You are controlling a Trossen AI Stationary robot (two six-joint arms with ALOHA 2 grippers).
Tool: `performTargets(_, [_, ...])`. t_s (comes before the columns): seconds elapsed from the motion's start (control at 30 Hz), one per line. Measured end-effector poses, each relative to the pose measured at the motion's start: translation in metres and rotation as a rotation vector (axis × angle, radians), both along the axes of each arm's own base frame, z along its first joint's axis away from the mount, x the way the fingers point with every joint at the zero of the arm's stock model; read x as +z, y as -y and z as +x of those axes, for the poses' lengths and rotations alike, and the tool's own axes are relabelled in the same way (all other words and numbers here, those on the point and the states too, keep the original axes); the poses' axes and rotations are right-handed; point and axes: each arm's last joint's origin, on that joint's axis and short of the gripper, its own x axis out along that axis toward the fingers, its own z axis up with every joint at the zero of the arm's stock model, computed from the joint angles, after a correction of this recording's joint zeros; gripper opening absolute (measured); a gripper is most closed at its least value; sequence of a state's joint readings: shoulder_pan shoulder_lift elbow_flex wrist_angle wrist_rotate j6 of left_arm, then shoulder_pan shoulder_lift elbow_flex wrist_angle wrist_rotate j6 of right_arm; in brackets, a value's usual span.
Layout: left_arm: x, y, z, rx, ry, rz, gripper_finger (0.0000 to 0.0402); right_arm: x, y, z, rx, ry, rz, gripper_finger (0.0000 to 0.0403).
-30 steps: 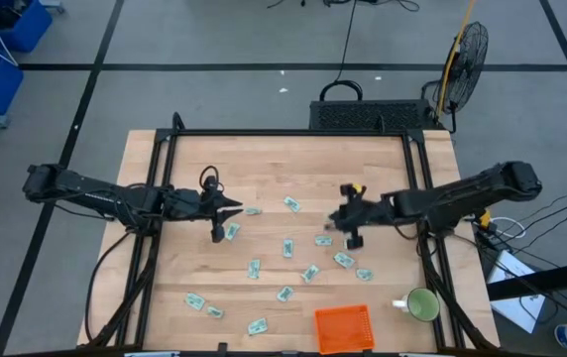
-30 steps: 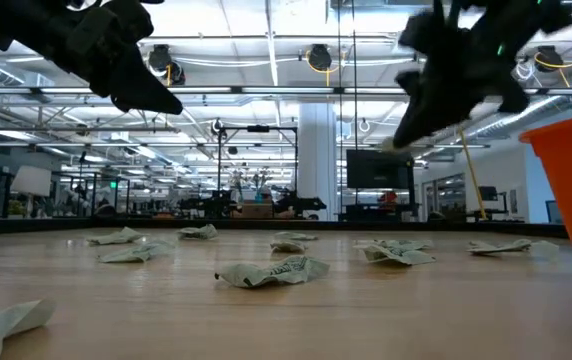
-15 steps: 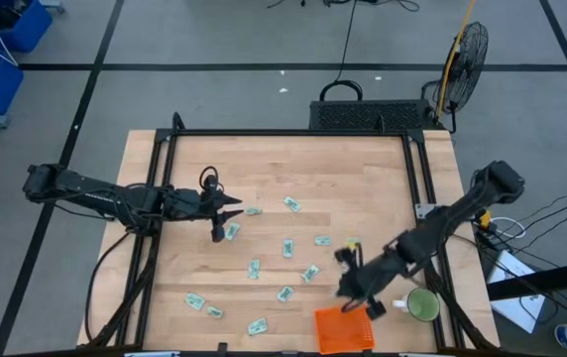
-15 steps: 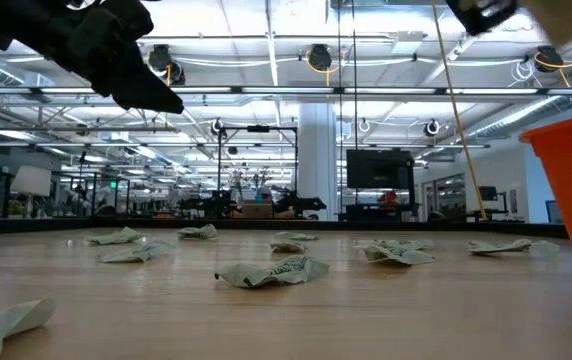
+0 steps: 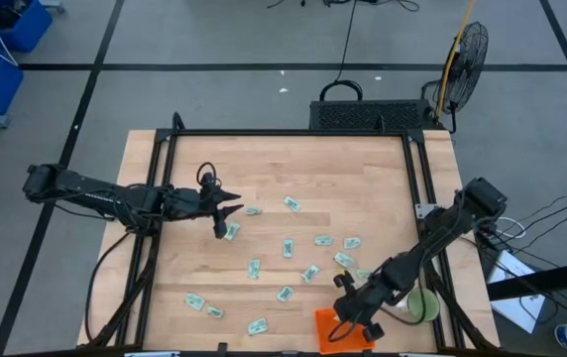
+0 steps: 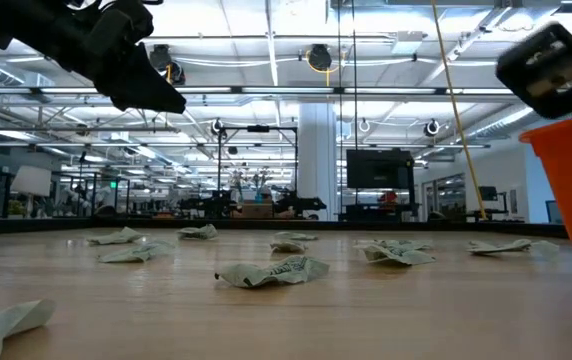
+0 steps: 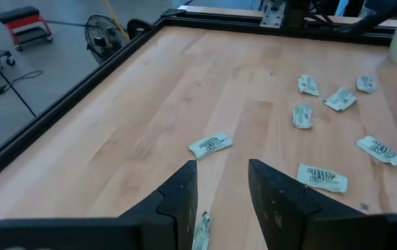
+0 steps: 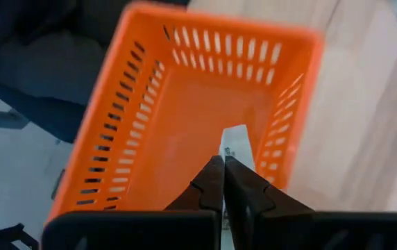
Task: Pick and place Stevia / Truvia into bins
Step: Put the stevia packet into the orange bin
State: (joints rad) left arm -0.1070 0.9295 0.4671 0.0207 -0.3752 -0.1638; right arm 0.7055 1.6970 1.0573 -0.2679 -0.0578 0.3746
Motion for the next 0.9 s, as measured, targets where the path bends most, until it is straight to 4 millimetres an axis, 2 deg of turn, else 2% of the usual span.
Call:
performTargets(0.2, [0.0, 0.0, 0.0, 0.001, 0.001, -0.002, 0.0136, -0.017, -0.002, 0.003, -0.049, -0.057, -0.012, 0.0017])
performTargets(0.4, [0.0, 0.0, 0.0, 0.0, 0.001, -0.002, 0.0136, -0.012, 0.0, 0.004, -0.052, -0.044, -0.004, 0.0067])
performTargets(0.6, [0.001, 0.0, 0.0, 0.001, 0.007, -0.004, 0.0136, 0.01, 0.003, 0.001, -0.051, 0.01, 0.045, 0.0094])
performTargets(0.77, [0.003, 0.0, 0.001, -0.005, 0.032, -0.012, 0.0136, 0.039, 0.009, -0.006, -0.061, 0.084, 0.106, 0.0092])
performTargets(0.9, [0.003, 0.0, 0.001, -0.006, 0.036, -0.012, 0.0136, 0.058, 0.017, -0.012, -0.085, 0.174, 0.078, 0.009])
